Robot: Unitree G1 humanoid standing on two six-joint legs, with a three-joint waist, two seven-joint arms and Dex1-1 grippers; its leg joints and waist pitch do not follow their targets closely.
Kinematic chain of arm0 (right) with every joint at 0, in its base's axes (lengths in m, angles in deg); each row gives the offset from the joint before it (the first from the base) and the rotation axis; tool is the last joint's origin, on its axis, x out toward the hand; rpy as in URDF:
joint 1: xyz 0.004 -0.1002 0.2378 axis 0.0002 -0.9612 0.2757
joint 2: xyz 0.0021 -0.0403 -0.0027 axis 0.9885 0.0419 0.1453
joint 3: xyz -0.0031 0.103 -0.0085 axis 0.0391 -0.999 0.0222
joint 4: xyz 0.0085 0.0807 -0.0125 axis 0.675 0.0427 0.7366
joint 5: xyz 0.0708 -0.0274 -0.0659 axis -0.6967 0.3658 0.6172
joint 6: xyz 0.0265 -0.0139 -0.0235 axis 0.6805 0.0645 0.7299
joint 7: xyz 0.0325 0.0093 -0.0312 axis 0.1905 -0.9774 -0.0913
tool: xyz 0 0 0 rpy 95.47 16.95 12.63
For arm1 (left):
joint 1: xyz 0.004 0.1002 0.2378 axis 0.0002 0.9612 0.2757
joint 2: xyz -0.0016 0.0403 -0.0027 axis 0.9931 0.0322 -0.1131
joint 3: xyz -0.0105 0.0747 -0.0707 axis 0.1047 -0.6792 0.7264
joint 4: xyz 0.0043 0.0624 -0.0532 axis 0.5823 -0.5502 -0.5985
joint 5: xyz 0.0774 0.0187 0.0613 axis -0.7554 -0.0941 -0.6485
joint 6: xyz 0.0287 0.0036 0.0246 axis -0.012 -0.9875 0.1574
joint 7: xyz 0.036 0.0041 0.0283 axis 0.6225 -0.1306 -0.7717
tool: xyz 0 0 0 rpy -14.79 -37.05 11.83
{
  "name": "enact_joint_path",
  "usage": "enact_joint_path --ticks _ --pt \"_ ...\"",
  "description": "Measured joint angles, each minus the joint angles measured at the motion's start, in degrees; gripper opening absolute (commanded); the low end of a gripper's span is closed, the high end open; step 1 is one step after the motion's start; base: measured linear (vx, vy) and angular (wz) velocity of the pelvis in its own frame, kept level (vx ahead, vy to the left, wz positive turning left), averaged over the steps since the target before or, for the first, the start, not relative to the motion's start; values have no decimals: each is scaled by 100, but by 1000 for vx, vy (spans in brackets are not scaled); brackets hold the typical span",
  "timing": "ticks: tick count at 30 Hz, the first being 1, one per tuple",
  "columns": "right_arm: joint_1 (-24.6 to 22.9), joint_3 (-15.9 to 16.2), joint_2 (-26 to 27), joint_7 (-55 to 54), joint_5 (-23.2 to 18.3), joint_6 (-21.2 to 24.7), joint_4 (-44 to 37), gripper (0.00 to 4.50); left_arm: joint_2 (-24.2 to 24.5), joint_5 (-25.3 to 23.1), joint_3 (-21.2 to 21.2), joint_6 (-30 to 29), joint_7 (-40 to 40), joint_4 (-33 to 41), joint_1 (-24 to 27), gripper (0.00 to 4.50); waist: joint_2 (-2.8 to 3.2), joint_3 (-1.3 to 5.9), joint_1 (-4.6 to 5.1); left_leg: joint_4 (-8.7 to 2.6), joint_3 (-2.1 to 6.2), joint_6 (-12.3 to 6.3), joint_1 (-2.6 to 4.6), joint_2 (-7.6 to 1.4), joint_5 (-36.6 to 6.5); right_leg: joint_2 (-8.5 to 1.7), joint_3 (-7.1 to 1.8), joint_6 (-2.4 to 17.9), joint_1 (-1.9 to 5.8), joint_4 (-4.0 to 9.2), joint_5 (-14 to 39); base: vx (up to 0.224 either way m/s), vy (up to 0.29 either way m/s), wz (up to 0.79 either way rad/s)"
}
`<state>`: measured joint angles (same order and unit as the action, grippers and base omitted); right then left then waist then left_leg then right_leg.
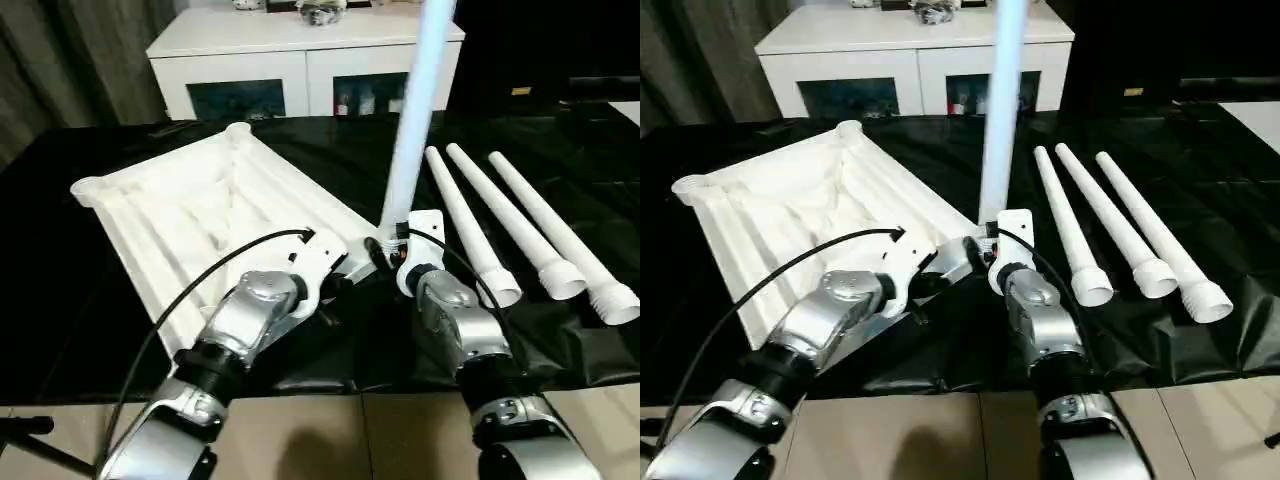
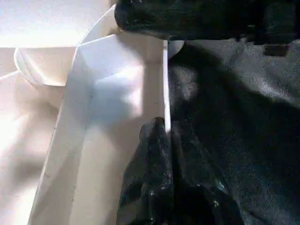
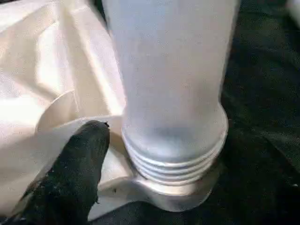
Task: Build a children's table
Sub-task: Rotate leg to tighten
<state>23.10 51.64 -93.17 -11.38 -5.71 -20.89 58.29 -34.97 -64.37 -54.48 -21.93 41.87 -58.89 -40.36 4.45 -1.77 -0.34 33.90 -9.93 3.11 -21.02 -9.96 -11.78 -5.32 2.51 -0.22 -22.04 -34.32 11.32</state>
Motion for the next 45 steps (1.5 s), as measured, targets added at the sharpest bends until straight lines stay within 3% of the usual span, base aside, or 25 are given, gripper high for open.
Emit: enact_joint_path --ticks 4,9,13,23,34,35,42,45 --pt "-205 506 -620 951 178 -4 -445 397 409 112 -34 77 710 409 262 0 10 -5 -27 -11 1 -1 -8 -8 1 3 13 -10 -16 -2 6 0 0 0" --pt "-662 954 -1480 2432 151 8 -1382 397 1073 321 -187 510 1757 806 611 0 10 -8 -157 -4 -2 -33 -10 -11 19 4 10 -29 -23 13 20 0 0 0" --pt "-1005 1284 -2055 3326 18 16 -2150 397 1423 557 -222 327 2421 1224 839 0 -20 -26 -211 3 -11 -49 -26 -8 10 0 4 -26 -31 26 22 0 0 0" --pt "-1205 1335 -2284 4099 -278 326 -2481 397 1766 619 -295 349 2967 1410 933 0 -41 -40 -224 21 -12 -49 -33 -10 10 0 1 -24 -41 7 21 0 0 0" --pt "-1211 1297 -2211 4108 -486 480 -2491 309 1796 620 -292 312 2987 1482 960 0 -42 -41 -226 46 -12 -50 -35 -12 10 0 -2 -24 -43 -16 21 0 0 0" --pt "-1225 1292 -2211 4108 -487 480 -2503 285 1797 620 -295 308 2991 1486 961 0 -42 -41 -224 49 -12 -50 -35 -12 10 0 -3 -24 -43 -18 21 0 0 0" --pt "-1322 1265 -2088 3995 -506 491 -2528 271 1833 643 -289 285 3021 1491 1002 0 -44 -40 -217 61 -11 -48 -26 -13 11 0 -8 -24 -44 -44 21 0 0 0" --pt "-1306 1091 -1779 3437 -423 471 -2285 270 1577 515 -235 439 2643 1292 955 0 -50 -37 -174 65 -12 -24 -9 -10 -1 -1 -20 -24 -35 -61 21 0 0 0"
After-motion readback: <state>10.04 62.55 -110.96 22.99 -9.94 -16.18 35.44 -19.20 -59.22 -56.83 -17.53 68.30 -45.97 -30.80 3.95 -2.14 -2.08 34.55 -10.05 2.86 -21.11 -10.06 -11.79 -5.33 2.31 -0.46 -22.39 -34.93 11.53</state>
